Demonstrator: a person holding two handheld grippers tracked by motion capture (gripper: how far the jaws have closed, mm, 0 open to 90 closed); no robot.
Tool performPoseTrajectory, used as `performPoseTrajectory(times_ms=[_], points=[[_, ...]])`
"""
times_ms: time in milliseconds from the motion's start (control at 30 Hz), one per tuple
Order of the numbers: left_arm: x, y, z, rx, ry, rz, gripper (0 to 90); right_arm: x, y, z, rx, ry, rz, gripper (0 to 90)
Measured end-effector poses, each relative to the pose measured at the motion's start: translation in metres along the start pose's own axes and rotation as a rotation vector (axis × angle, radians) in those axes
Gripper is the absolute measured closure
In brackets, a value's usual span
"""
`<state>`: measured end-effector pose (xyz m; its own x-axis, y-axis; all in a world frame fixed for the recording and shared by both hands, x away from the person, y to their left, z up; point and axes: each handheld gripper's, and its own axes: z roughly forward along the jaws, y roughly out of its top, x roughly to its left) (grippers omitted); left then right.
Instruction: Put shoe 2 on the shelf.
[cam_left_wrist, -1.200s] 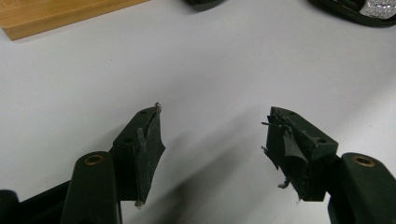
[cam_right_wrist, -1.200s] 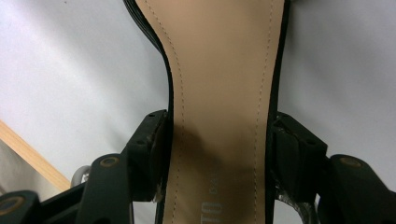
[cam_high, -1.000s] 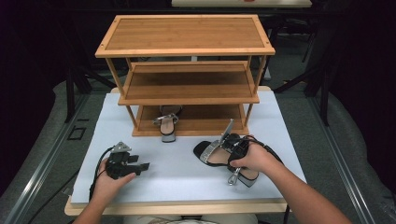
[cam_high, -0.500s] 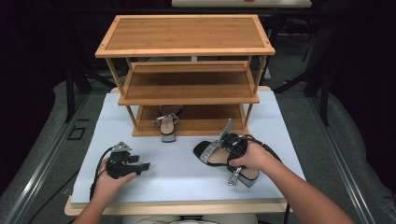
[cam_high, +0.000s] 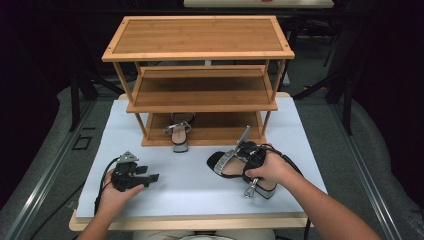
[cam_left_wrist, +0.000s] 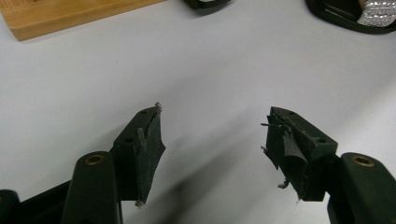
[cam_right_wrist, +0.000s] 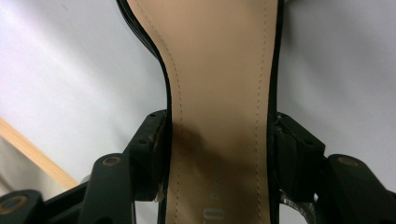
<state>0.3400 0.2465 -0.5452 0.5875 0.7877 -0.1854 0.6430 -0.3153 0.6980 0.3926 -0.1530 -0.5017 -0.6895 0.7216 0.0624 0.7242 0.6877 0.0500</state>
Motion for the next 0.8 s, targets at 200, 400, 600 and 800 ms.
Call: performPoseTrajectory(times_ms=[200,400,600,800], points=[[-0.003,0.001,0.002,0.002,0.000,0.008,35.9,-0.004,-0.002,-0.014,-0.111,-0.009,0.043,42.0],[-0.004,0.001,0.004,0.012,-0.007,0.004,35.8,-0.011,0.003,-0.018,-0.161,-0.007,0.097,42.0],[-0.004,0.001,0.003,0.003,-0.006,-0.001,35.9,-0.023,0.022,-0.010,-0.210,0.017,0.195,41.9],[-0.002,0.000,0.004,0.011,-0.008,0.003,35.9,-0.022,0.038,-0.001,-0.221,0.034,0.244,41.7]])
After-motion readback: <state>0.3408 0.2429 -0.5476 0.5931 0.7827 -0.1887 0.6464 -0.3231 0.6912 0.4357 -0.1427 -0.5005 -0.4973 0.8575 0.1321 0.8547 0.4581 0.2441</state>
